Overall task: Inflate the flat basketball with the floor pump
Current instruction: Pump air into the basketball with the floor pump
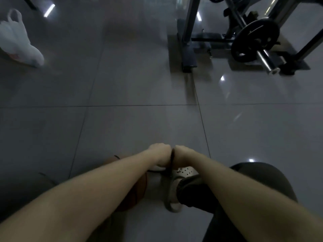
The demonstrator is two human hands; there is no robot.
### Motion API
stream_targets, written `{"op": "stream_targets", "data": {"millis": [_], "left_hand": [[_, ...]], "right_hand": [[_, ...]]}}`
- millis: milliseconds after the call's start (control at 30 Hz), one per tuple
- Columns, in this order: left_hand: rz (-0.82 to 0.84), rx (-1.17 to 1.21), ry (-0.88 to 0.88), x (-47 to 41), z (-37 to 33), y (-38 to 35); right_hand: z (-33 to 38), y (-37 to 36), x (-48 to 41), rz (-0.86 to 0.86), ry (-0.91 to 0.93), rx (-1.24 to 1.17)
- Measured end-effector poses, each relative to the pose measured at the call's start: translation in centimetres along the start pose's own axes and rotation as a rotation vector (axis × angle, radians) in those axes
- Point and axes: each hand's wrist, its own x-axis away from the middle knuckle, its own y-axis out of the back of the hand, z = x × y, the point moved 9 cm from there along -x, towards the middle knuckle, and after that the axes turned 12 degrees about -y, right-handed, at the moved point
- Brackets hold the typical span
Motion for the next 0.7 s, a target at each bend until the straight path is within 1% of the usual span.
{"op": "stream_targets", "data": {"millis": [67, 200, 267, 367, 467, 567, 700], "left_hand": [[0.048, 0.015, -0.019, 1.5, -0.9, 2.2], [0.053, 0.120, -0.062, 4.5, -1.8, 9.2], [0.095, 0.102, -0.044, 5.2, -1.6, 10.1], [0.148, 0.031, -0.018, 4.3, -1.3, 7.4], [0.115, 0.053, -0.027, 3.0, -1.6, 4.4], [0.096, 0.034, -0.020, 1.5, -1.1, 2.1], [0.079, 0.020, 0.022, -1.0, 0.7, -1.9]], "right_hand": [[0.0, 2.2, 2.4, 0.039, 0.013, 0.028], [-0.8, 9.1, 6.2, 0.009, 0.042, -0.168], [-0.9, 10.1, 7.1, -0.020, 0.051, -0.181], [-0.1, 7.3, 6.0, -0.051, 0.022, -0.106], [0.3, 3.4, 2.6, -0.069, 0.019, 0.001], [-0.3, 1.5, -0.1, -0.112, 0.000, -0.003], [-0.2, -1.5, -2.6, -0.105, 0.029, -0.003]]}}
